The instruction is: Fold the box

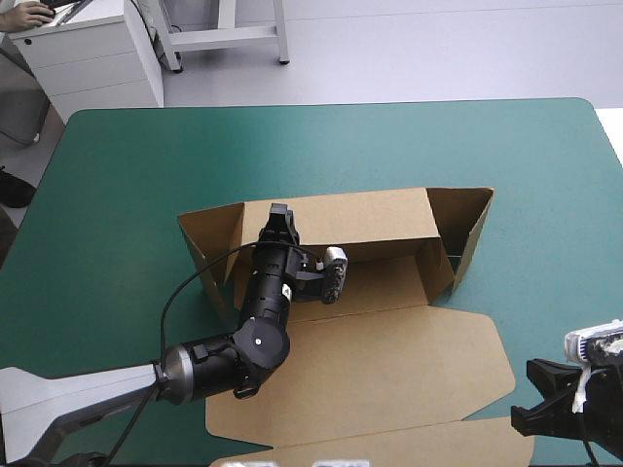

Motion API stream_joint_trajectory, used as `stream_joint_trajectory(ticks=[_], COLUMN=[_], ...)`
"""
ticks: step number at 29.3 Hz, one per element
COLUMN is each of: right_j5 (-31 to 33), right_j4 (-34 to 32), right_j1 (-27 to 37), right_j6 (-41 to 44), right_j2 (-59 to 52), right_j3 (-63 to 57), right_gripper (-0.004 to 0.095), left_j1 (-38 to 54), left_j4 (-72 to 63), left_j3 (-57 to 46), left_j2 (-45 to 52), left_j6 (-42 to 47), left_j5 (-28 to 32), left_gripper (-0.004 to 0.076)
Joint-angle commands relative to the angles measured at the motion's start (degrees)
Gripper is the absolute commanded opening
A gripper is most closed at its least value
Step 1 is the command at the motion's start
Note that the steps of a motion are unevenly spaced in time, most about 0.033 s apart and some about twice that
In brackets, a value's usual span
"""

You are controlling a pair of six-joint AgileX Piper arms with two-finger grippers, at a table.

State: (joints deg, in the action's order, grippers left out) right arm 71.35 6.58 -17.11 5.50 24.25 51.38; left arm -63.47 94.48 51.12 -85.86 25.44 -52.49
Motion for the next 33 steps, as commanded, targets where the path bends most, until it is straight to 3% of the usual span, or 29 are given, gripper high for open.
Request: stream_joint_trajectory(ticks=[1,12,16,22,24,30,33], right_j5=[-2.13,-2.65,-2.65,-2.45,-2.74,-7.78,-6.36], right_j4=[0.14,-1.30,-1.80,-2.02,-2.16,-6.58,-11.38], right_j1=[0.29,0.29,0.29,0.29,0.29,0.29,0.29], right_j6=[-0.13,-1.10,-2.16,-2.33,-2.33,4.18,7.44], right_j2=[0.53,0.53,0.53,0.53,0.64,2.21,6.94], right_j3=[1.28,1.28,1.28,1.28,1.28,1.53,2.75], right_gripper=[-0.0001,0.0033,0.0185,0.0592,0.0675,0.0706,0.0706], left_j1=[-0.60,-0.60,-0.86,-0.95,-0.95,-0.95,-0.95], left_j4=[5.17,5.68,5.68,5.68,5.68,5.68,5.82], left_j3=[-0.71,-1.26,-1.26,-1.26,-1.26,-1.26,-1.26], left_j2=[2.42,2.42,2.42,2.42,2.42,2.42,2.42], left_j6=[1.01,1.08,1.08,1.08,1.08,1.08,1.08], left_j5=[-1.12,-1.02,-1.02,-0.48,-0.48,-0.48,-0.48], left_gripper=[-0.0010,-0.0010,-0.0010,-0.0010,-0.0010,-0.0010,-0.0010])
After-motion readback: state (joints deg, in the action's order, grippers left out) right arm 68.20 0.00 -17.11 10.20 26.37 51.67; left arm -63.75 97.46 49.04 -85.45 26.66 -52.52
